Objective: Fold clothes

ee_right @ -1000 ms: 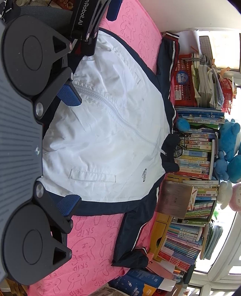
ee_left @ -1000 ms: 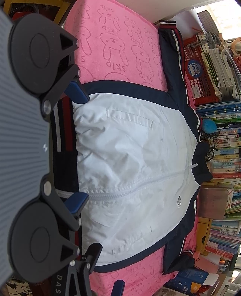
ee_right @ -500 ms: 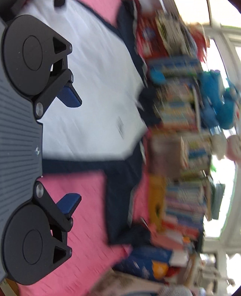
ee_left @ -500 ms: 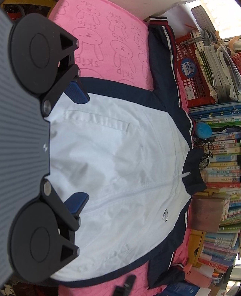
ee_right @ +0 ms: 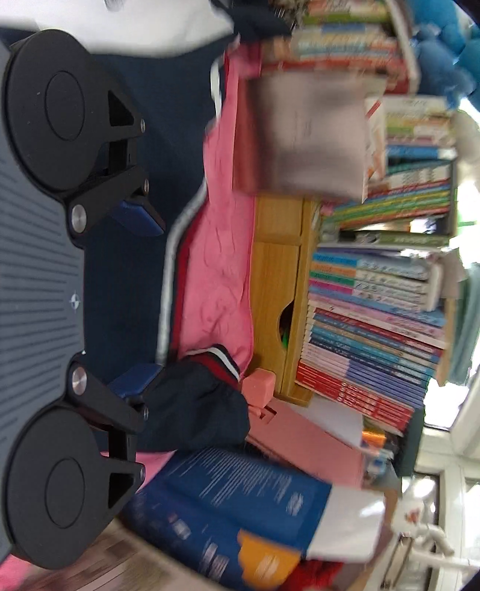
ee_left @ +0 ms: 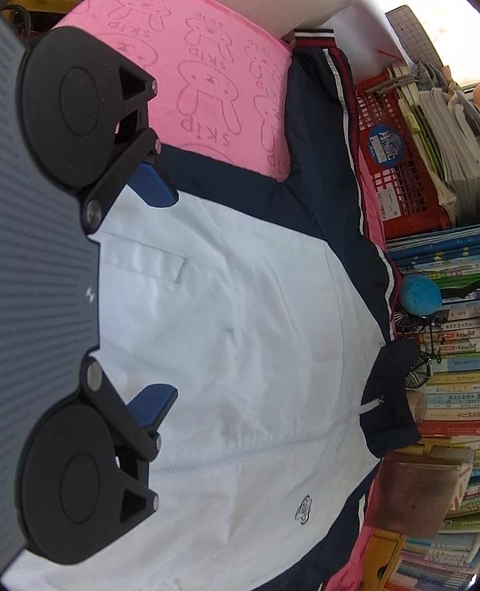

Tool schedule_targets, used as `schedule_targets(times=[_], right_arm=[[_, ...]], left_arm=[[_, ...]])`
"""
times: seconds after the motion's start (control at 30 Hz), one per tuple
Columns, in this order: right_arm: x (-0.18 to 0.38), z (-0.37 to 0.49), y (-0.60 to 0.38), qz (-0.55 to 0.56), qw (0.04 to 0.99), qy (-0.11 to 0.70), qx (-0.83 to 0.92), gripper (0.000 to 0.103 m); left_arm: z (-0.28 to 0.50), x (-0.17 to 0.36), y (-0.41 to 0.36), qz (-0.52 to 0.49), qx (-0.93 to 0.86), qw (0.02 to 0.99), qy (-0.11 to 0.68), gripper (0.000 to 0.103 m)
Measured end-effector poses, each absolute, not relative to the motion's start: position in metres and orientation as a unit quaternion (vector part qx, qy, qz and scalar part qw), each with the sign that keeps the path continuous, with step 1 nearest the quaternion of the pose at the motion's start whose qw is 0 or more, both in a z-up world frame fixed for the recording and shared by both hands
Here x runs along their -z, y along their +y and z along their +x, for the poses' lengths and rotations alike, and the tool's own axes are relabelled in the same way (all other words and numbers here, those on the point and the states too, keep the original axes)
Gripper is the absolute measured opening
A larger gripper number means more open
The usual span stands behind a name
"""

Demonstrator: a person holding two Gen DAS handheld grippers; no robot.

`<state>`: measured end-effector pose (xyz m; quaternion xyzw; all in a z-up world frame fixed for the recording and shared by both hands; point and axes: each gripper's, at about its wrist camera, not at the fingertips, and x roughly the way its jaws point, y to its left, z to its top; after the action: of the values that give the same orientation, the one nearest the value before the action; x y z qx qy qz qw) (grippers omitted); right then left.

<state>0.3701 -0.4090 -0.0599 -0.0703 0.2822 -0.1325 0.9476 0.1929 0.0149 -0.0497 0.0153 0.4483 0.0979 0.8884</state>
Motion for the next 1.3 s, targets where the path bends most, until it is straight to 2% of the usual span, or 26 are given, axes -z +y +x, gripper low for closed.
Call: schedule_targets(times=[0.23, 0.37, 0.5, 0.57, 0.67, 0.7, 0.73, 0.83, 0.97, 1.1, 1.17, 1.3], right_arm=[[0.084, 0.412, -0.475, -0.149, 0.903, 0.301, 0.268, 0.076], [0.082, 0.391, -0.494, -0.138, 0.912, 0.281, 0.266, 0.068], [0.081, 0.373, -0.474, -0.196, 0.924, 0.208, 0.255, 0.079], [0.085, 0.381, -0.461, -0.225, 0.923, 0.214, 0.228, 0.087], [0.097, 0.409, -0.447, -0.271, 0.901, 0.244, 0.235, 0.086], [0.102, 0.419, -0.445, -0.271, 0.896, 0.261, 0.236, 0.071], [0.106, 0.428, -0.444, -0.262, 0.894, 0.280, 0.232, 0.041], [0.095, 0.439, -0.444, -0.222, 0.898, 0.297, 0.238, 0.015], [0.051, 0.418, -0.438, -0.133, 0.938, 0.262, 0.185, 0.010], [-0.019, 0.351, -0.458, 0.049, 0.979, 0.176, 0.095, 0.010], [-0.039, 0.314, -0.478, 0.099, 0.978, 0.150, 0.105, 0.010], [-0.027, 0.273, -0.517, 0.077, 0.957, 0.174, 0.219, 0.016]], left_arm=[[0.218, 0.065, 0.010, 0.024, -0.090, 0.891, 0.445, 0.103], [0.225, 0.066, 0.013, 0.012, -0.086, 0.892, 0.443, 0.103], [0.227, 0.067, 0.019, -0.005, -0.082, 0.894, 0.441, 0.103], [0.227, 0.068, 0.021, -0.013, -0.081, 0.894, 0.440, 0.103], [0.225, 0.067, 0.021, -0.018, -0.084, 0.895, 0.437, 0.103], [0.225, 0.067, 0.021, -0.018, -0.085, 0.896, 0.436, 0.103], [0.224, 0.067, 0.020, -0.018, -0.087, 0.896, 0.435, 0.103], [0.222, 0.067, 0.020, -0.020, -0.089, 0.898, 0.431, 0.103], [0.222, 0.067, 0.021, -0.022, -0.089, 0.898, 0.431, 0.103], [0.222, 0.066, 0.021, -0.022, -0.088, 0.898, 0.431, 0.103], [0.221, 0.066, 0.022, -0.023, -0.085, 0.898, 0.430, 0.103], [0.219, 0.067, 0.023, -0.025, -0.082, 0.900, 0.427, 0.103]])
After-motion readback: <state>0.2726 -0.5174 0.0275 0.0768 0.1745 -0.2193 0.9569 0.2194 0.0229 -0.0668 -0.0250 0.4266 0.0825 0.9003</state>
